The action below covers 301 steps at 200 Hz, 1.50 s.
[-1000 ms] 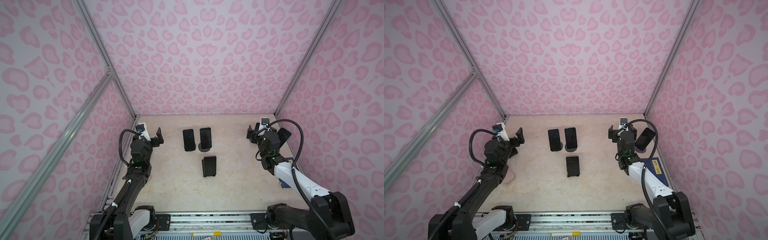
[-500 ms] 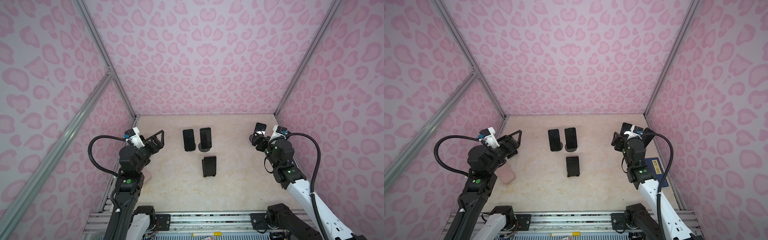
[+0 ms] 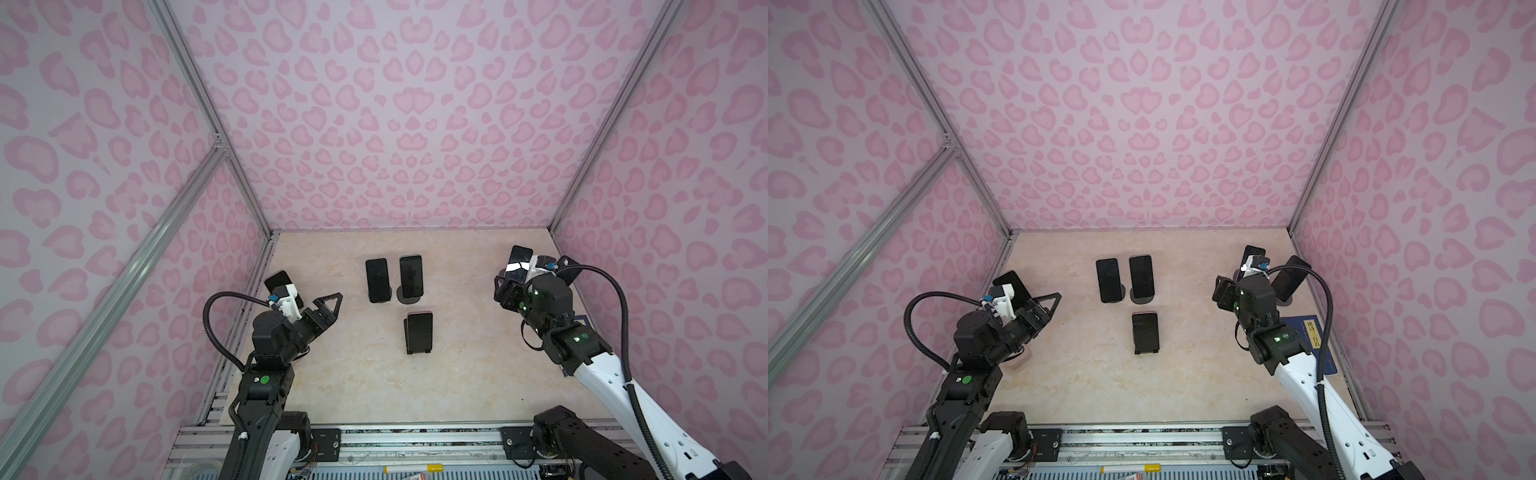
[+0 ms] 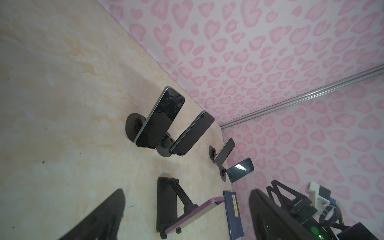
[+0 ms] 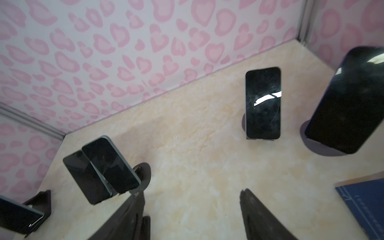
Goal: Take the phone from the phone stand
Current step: 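Move the right gripper toward the purple-cased phone while the left arm lifts, then lower the right gripper over the purple phone's top edge and close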
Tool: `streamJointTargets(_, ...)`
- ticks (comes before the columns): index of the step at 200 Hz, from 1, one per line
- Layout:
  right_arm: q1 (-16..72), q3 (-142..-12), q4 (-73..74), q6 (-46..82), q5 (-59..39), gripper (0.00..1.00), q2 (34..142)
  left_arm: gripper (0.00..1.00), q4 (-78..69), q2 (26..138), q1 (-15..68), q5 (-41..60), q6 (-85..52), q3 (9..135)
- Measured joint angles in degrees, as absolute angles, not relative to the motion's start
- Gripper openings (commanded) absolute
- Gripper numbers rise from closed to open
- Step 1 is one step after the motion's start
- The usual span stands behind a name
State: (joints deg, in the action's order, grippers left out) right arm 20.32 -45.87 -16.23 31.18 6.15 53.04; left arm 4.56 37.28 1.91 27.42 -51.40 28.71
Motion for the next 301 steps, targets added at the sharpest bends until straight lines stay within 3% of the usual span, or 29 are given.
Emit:
streamJointTargets(52,29.43,-44.64,-16.1,37.04,4.43,0.84,55.16,0.98,2.37,46.68,14.39,26.59,-51.72,31.99)
streamJointTargets(70,34.92,-44.69,-16.19,38.11,7.11,0.88,55.13,0.98,1.93,47.35,17.72,24.71,-51.51,31.88)
streamJointTargets(79,37.39,-44.86,-16.4,38.44,8.84,0.99,55.24,0.99,1.5,47.44,18.87,23.59,-51.2,31.35)
streamJointTargets(161,56.99,-48.97,-17.56,41.85,24.14,0.99,65.08,0.98,1.15,48.18,24.53,19.14,-50.96,25.78)
streamJointTargets(222,63.4,-56.55,-16.47,42.22,30.06,0.99,75.79,0.98,1.19,47.24,25.1,17.1,-50.89,24.08)
streamJointTargets(301,63.83,-58.81,-16.34,40.73,31.03,0.99,80.88,0.99,1.61,44.62,25.08,15.7,-50.89,21.56)
